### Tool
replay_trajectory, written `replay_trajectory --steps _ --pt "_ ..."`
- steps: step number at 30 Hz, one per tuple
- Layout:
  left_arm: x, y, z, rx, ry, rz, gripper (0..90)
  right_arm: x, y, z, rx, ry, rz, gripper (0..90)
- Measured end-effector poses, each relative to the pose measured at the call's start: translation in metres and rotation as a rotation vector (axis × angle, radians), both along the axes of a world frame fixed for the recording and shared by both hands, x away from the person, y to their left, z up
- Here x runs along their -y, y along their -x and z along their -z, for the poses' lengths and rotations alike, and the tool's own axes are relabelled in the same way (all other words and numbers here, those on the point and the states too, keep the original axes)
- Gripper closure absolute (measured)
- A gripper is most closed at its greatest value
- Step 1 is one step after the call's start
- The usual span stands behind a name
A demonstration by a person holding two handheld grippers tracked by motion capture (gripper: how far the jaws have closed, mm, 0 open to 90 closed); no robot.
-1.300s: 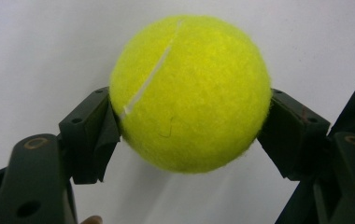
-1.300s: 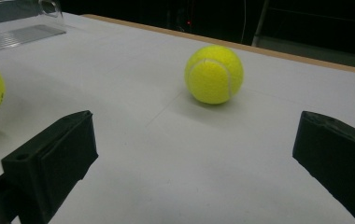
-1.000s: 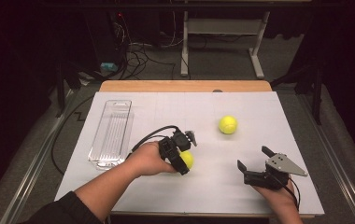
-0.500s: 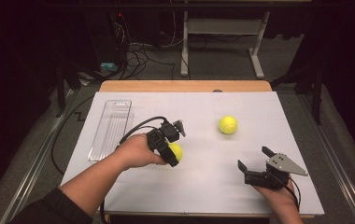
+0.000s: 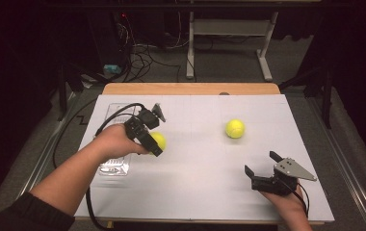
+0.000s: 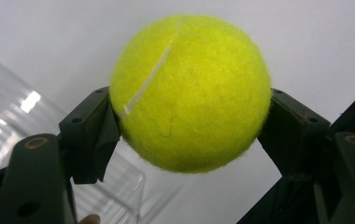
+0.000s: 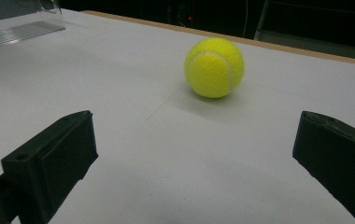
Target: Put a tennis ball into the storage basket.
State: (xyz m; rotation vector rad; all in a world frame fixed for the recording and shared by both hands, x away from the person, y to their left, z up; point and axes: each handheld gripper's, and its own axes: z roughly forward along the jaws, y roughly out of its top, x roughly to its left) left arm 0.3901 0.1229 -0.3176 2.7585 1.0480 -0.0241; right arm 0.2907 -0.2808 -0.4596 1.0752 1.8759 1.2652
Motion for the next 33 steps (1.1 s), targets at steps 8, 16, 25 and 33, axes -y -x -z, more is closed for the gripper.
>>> replay_trajectory --steps 8,16,25,33 --pt "-0.045 -0.014 -0.007 -0.001 -0.010 -0.104 26.7 -0.001 0.000 0.000 0.001 0.002 -0.004 0.0" --pt "-0.083 -0.028 -0.004 -0.007 -0.036 -0.216 26.6 -0.002 -0.001 0.001 -0.003 0.003 -0.008 0.0" --pt "-0.114 -0.047 0.004 -0.028 -0.064 -0.328 26.6 -0.001 -0.001 0.001 -0.002 0.004 -0.006 0.0" --pt "-0.119 -0.062 0.015 -0.045 -0.066 -0.374 26.6 -0.001 -0.001 0.001 -0.005 0.008 -0.006 0.0"
